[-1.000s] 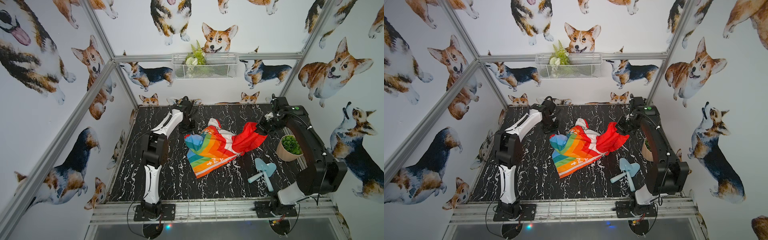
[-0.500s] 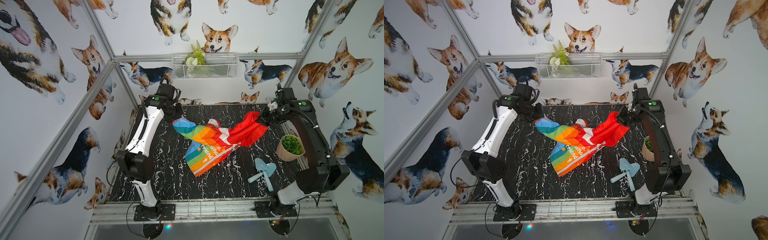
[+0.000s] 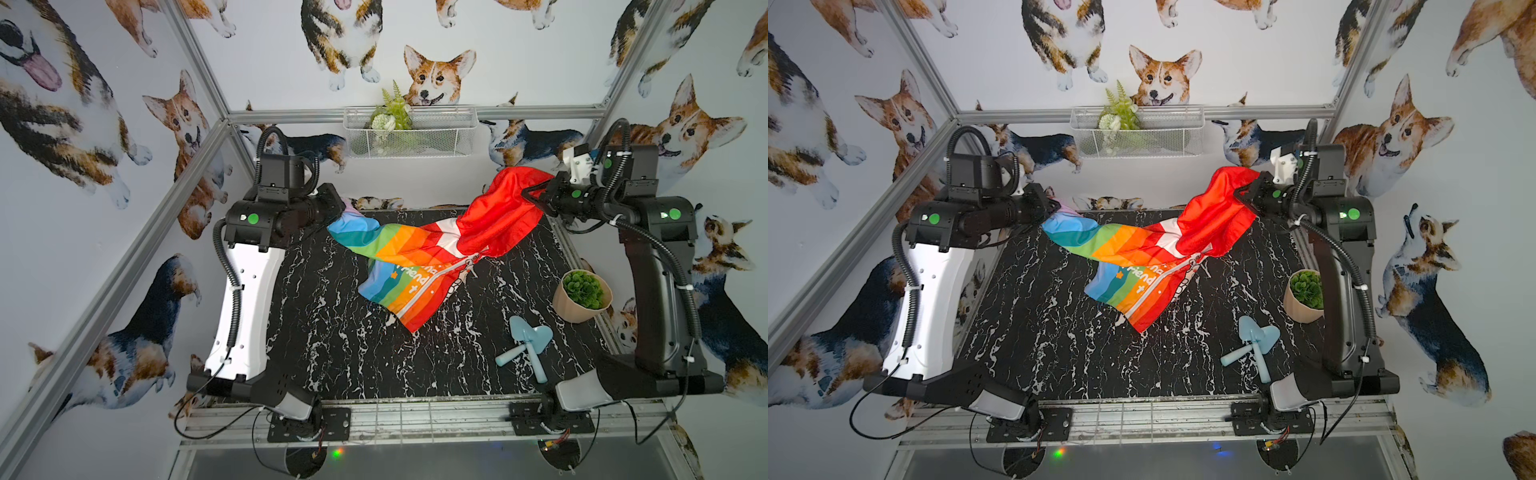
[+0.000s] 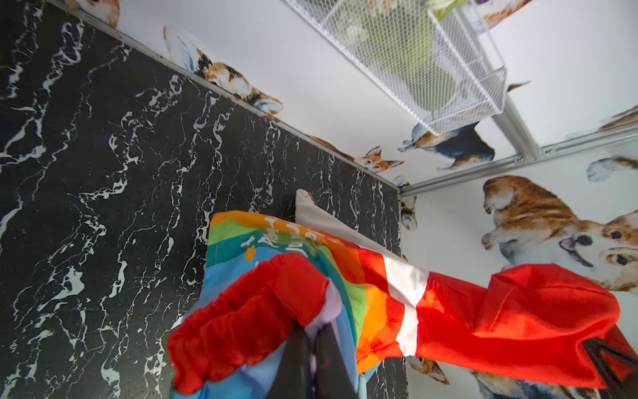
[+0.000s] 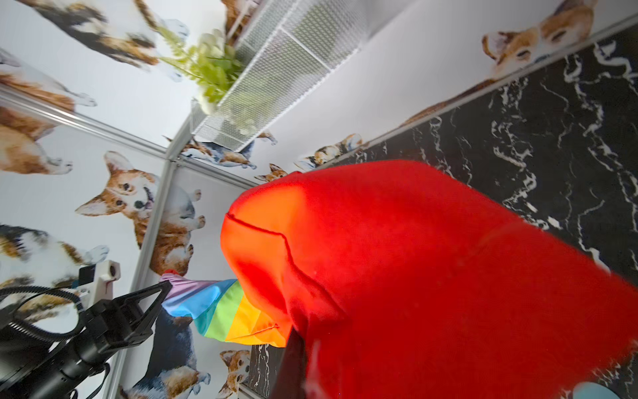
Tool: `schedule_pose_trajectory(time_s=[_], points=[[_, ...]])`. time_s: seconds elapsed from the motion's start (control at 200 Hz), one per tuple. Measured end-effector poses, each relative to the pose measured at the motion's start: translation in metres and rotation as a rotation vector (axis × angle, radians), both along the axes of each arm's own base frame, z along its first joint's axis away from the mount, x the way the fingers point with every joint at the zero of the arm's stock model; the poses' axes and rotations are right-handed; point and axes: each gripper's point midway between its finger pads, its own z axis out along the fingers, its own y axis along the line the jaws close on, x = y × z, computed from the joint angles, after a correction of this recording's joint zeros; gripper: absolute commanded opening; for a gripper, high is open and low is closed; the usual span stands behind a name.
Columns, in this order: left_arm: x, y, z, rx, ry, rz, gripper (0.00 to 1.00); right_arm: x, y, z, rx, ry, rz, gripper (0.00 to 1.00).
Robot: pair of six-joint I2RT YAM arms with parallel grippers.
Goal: Unzip the jacket
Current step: Flatten out the jacket at the center of the board.
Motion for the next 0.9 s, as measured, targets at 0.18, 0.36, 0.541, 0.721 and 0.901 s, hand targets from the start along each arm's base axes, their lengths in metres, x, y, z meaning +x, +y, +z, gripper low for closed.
schedule_pose_trajectory(time_s=[0.18,0.36,0.541,0.721,0.901], points=[[-0.043,0.025,0.051,-0.065,-0.139,0.041,0.00,-0.051,0.002,0.045,0.024,-0.131,0.042,0.00],[-0.093,0.021,0.083,-0.109,-0.218,-0.013,0.00,-0.110,0.002,0.062,0.043,-0.192,0.077,0.00],[-0.148,0.025,0.122,-0.113,-0.328,-0.031,0.00,-0.160,0.004,0.085,0.080,-0.249,0.118,0.00],[-0.169,0.036,0.109,-0.086,-0.287,0.021,0.00,-0.180,0.010,0.091,0.135,-0.240,0.162,0.00],[-0.123,0.056,0.033,0.023,-0.028,0.149,0.00,-0.113,0.013,0.018,0.135,0.004,0.126,0.00]])
